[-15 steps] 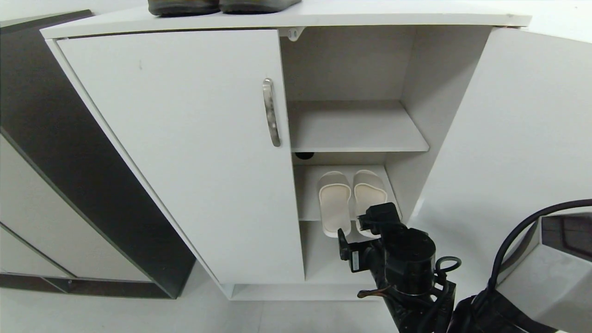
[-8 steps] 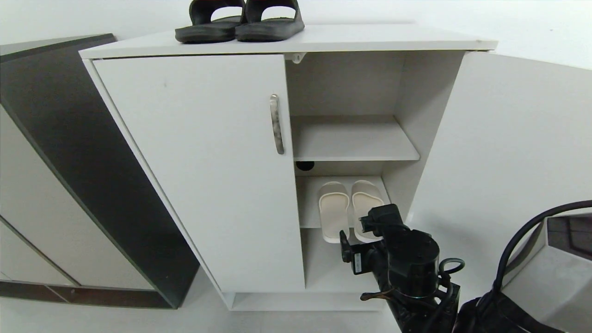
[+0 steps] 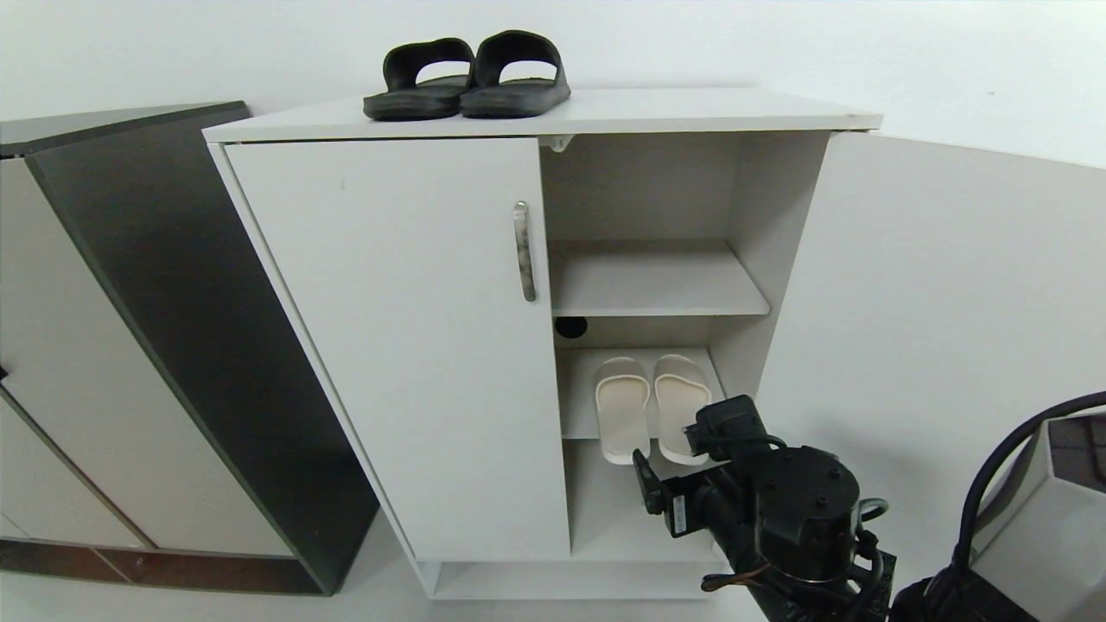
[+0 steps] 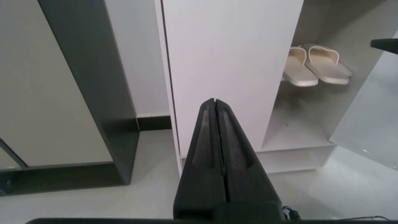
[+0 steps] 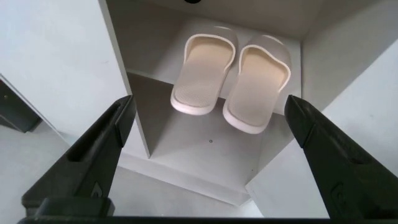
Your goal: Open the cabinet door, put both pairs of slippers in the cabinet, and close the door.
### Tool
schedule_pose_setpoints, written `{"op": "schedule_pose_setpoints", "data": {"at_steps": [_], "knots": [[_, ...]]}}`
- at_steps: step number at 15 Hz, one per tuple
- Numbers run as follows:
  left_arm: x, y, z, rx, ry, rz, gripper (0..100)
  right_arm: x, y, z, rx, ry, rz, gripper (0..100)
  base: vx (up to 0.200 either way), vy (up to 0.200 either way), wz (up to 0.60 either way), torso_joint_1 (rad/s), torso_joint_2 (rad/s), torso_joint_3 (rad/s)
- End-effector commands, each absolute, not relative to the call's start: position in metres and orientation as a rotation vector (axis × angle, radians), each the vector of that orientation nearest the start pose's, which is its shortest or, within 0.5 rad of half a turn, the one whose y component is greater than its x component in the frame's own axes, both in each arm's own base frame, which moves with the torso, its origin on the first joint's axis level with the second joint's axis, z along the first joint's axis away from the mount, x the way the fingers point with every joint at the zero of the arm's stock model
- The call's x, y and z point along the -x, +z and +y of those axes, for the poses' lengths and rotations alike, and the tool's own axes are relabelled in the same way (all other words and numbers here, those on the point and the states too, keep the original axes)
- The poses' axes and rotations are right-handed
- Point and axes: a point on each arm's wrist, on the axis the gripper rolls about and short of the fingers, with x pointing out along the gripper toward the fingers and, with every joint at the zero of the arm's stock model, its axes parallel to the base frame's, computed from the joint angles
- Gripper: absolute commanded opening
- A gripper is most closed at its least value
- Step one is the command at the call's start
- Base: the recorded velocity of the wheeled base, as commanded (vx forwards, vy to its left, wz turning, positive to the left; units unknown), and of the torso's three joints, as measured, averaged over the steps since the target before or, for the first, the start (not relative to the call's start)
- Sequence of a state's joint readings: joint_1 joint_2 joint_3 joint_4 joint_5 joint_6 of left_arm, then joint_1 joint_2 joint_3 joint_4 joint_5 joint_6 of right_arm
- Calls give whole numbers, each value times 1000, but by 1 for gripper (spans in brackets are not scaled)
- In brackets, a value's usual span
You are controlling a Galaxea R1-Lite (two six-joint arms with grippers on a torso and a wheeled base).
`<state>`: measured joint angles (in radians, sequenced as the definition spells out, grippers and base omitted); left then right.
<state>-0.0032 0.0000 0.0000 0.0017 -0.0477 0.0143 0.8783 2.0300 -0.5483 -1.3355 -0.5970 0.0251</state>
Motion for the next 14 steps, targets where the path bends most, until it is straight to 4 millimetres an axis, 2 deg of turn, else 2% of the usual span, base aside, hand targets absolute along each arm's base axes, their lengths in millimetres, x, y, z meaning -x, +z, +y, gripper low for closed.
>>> {"op": "schedule_pose_setpoints", "data": {"at_steps": [1, 8, 14], "knots": [[23, 75, -1, -14, -51, 3, 0, -213, 89, 238, 73, 282, 111, 100, 0, 0, 0, 0, 0, 0], [23, 75, -1, -14, -51, 3, 0, -216, 91, 227, 76, 256, 114, 100, 0, 0, 0, 0, 0, 0], [23, 75, -1, -12, -49, 3, 0, -216, 85, 223, 101, 273, 135, 100, 0, 200, 0, 6, 1, 3]]}}
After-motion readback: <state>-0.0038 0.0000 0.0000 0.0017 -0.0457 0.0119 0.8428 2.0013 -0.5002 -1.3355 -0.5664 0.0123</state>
